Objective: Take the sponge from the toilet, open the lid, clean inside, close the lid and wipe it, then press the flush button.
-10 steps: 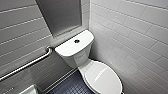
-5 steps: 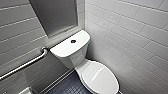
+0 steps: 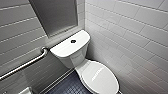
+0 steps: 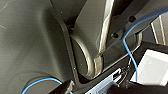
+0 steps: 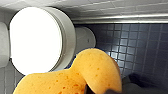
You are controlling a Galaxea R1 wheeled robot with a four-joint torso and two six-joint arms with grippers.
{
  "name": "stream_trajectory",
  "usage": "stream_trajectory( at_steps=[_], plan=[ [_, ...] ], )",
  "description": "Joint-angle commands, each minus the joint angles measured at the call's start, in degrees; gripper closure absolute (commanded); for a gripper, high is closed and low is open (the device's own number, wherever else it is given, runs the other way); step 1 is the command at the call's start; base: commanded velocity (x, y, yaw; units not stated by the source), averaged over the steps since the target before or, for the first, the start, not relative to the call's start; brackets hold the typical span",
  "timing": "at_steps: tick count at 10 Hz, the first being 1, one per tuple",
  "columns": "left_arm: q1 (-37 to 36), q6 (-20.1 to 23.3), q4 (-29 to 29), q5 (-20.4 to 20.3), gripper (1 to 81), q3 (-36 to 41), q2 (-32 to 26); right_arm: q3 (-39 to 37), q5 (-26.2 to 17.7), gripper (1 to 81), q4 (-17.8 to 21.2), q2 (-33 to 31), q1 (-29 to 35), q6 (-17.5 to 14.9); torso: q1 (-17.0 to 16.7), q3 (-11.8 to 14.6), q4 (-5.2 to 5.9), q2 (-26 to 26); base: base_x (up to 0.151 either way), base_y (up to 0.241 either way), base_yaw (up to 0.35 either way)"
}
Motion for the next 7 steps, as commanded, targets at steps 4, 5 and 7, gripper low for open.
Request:
stream_trajectory(
  at_steps=[4,5,7],
  plan=[
    [1.32,0.25,0.12,4.86,1.0,0.93,0.12,0.01,-30.83,81.1,-1.94,8.27,26.36,0.24,0.0,0.0,0.0,0.0,0.0,0.0,0.0],
    [1.32,0.25,0.04,4.86,1.0,0.84,0.03,-0.79,-33.49,81.1,-1.85,10.39,28.91,0.33,0.0,0.0,0.0,0.0,0.0,0.0,0.0],
    [1.32,0.25,-0.05,4.86,1.0,0.75,-0.05,-3.5,-37.25,81.1,-1.94,15.73,33.3,0.33,0.0,0.0,0.0,0.0,0.0,0.0,0.0]
  ],
)
